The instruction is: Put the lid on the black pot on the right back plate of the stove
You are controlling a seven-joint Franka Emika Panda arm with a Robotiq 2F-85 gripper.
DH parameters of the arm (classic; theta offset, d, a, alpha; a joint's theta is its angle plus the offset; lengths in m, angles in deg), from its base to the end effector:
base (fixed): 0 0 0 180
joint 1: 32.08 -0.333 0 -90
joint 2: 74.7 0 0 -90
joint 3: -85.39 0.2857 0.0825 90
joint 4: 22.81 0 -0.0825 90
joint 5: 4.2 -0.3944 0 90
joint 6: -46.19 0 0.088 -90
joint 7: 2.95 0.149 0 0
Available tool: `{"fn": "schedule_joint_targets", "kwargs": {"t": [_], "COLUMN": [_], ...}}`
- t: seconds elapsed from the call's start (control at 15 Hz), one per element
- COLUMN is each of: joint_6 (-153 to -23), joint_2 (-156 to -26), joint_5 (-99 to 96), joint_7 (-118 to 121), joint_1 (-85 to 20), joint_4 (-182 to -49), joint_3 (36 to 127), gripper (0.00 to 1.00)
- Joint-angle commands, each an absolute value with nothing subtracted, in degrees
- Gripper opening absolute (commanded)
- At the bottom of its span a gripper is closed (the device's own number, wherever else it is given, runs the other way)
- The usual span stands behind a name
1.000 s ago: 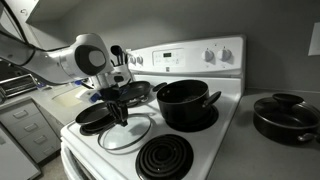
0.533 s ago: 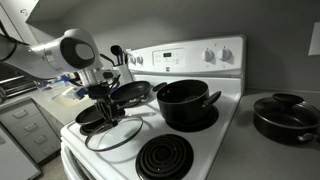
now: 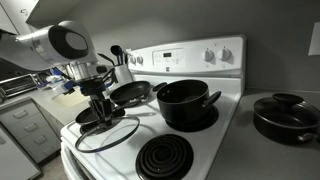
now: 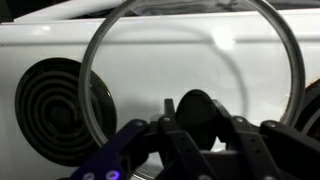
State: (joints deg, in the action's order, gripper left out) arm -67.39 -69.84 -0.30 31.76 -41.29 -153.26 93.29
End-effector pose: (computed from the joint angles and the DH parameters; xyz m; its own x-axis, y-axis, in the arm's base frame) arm 0.4628 0.1346 0.2981 0.9504 -0.2806 -0.1345 -0.2560 -0.9508 0.1745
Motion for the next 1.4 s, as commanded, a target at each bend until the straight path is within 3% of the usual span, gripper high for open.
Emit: {"fn": "schedule_joint_targets", "kwargs": {"t": [0.0, 1.27, 1.33], "joint_6": [-63.4, -70.1, -69.0], "joint_2": [-65.4, -49.6, -51.3], "joint_5": [0.7, 4.3, 3.9], "joint_7": [33.6, 40.4, 41.3], "joint_1": [-40.1, -29.9, -30.3], "joint_4": [-154.5, -157.9, -158.4], "joint_3": [93.8, 90.1, 91.2], "gripper": [0.14, 0.14, 0.39]}}
